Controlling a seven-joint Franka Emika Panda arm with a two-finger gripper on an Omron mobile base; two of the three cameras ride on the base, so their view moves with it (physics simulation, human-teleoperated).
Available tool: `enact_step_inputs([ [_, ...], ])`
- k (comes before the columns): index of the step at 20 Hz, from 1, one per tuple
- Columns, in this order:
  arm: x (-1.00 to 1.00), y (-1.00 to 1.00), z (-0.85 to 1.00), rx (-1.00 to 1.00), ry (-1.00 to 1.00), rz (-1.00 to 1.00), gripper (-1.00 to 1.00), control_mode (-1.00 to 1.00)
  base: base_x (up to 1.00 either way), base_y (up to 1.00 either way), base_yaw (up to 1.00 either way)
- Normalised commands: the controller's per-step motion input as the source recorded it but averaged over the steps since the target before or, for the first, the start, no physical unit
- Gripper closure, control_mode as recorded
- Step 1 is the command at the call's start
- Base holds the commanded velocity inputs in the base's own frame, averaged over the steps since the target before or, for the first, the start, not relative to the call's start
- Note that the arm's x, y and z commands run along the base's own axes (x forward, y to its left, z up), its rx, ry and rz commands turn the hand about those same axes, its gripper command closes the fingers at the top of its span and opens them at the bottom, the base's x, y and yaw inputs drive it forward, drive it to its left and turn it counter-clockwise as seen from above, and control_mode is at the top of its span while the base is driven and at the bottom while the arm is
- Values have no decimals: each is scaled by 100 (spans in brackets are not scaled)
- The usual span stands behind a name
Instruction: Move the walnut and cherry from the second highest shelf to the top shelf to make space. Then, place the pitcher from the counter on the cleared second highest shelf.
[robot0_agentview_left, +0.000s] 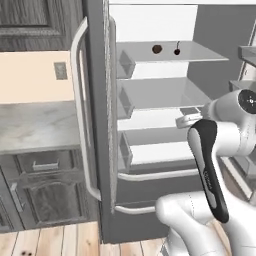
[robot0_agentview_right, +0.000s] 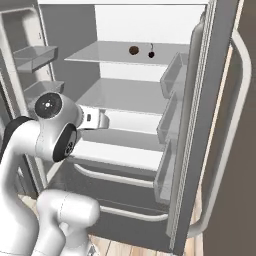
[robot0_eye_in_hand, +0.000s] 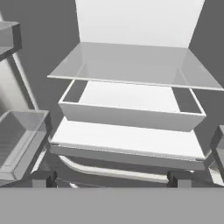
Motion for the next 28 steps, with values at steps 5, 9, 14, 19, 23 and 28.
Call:
enact_step_inputs([
  [5, 0, 0, 0, 0, 0, 0, -100, 100, -44, -9, 50],
  [9, 0, 0, 0, 0, 0, 0, -100, 100, -34, 0, 69],
  [14, 0, 0, 0, 0, 0, 0, -100, 100, -18, 21, 72],
  [19, 0, 0, 0, 0, 0, 0, -100, 100, 0, 87, 58],
  [23, 0, 0, 0, 0, 0, 0, -100, 100, 43, 100, 27],
  [28, 0, 0, 0, 0, 0, 0, -100, 100, 88, 81, -5],
])
